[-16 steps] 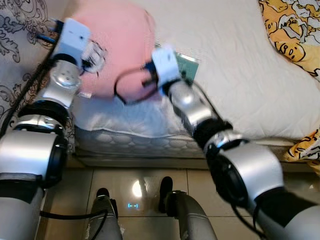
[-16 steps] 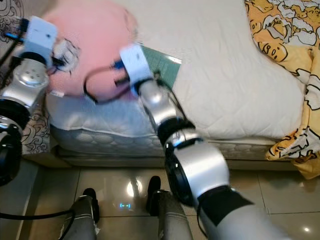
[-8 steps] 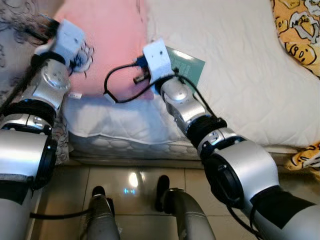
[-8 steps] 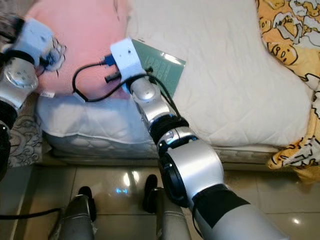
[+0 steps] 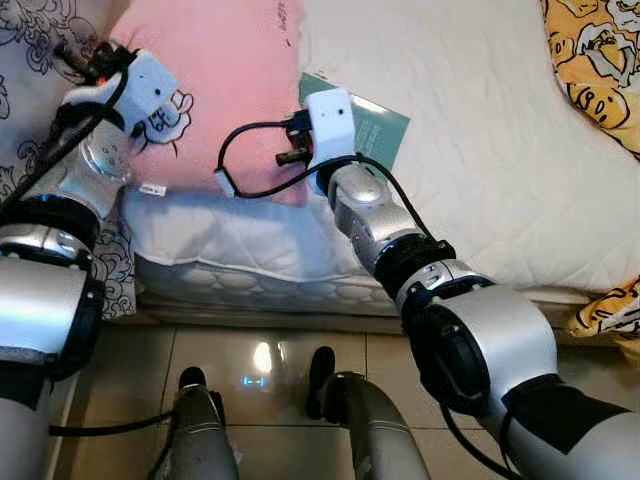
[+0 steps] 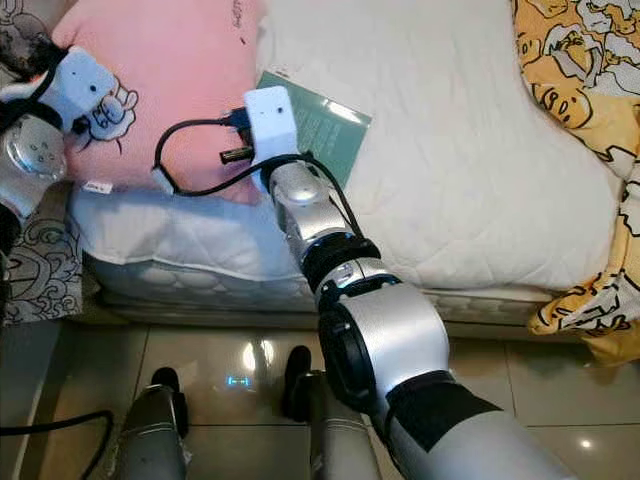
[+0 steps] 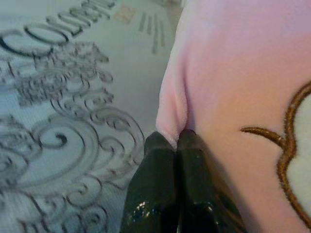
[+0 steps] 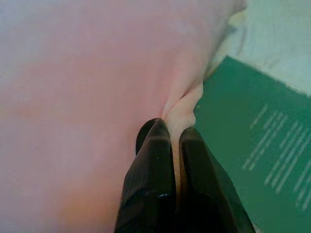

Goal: Clean up the room

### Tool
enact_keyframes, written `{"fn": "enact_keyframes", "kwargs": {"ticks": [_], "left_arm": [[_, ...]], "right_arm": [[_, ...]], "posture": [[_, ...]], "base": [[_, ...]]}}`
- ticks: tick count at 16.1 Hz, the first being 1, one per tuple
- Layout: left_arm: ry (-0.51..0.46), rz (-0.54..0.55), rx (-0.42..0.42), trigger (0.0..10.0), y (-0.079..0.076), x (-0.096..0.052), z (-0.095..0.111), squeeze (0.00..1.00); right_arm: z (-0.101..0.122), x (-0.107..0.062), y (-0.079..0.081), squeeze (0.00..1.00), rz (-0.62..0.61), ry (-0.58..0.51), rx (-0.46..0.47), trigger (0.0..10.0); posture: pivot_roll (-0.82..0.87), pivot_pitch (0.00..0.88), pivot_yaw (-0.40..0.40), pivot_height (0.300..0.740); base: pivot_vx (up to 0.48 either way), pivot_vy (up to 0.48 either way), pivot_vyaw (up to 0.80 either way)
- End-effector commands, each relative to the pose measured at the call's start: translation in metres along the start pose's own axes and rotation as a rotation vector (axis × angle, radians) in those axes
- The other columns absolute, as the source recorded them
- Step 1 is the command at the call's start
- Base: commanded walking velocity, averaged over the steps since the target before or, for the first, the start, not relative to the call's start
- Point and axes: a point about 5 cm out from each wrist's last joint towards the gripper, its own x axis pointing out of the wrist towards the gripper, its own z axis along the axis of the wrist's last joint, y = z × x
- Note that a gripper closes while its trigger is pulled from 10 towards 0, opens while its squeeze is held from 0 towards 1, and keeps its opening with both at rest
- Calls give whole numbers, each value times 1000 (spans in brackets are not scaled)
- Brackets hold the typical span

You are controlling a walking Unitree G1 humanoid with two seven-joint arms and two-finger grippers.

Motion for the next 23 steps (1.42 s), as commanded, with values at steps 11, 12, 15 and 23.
{"fn": "enact_keyframes", "kwargs": {"ticks": [11, 12, 15, 23], "left_arm": [[19, 64, 108, 10000, 37, 8, -9, 1000], [15, 69, 118, 10000, 39, 9, -7, 1000], [-6, 77, 133, 10000, 43, 10, -4, 1000], [-137, 50, -458, 10000, 19, 1, 16, 1000]], "right_arm": [[-12, 1, 33, 1000, 79, 84, 264, 10000], [-11, 1, 37, 1000, 96, 81, 268, 10000], [-2, 3, 41, 1000, 105, 59, 254, 10000], [17, -12, -21, 1000, -23, -267, 4, 10000]], "posture": [[64, 361, -206, 740], [66, 358, -207, 740], [63, 344, -211, 740], [16, 215, -193, 740]], "base": [[0, 0, 0], [0, 0, 0], [0, 0, 0], [0, 0, 0]]}}
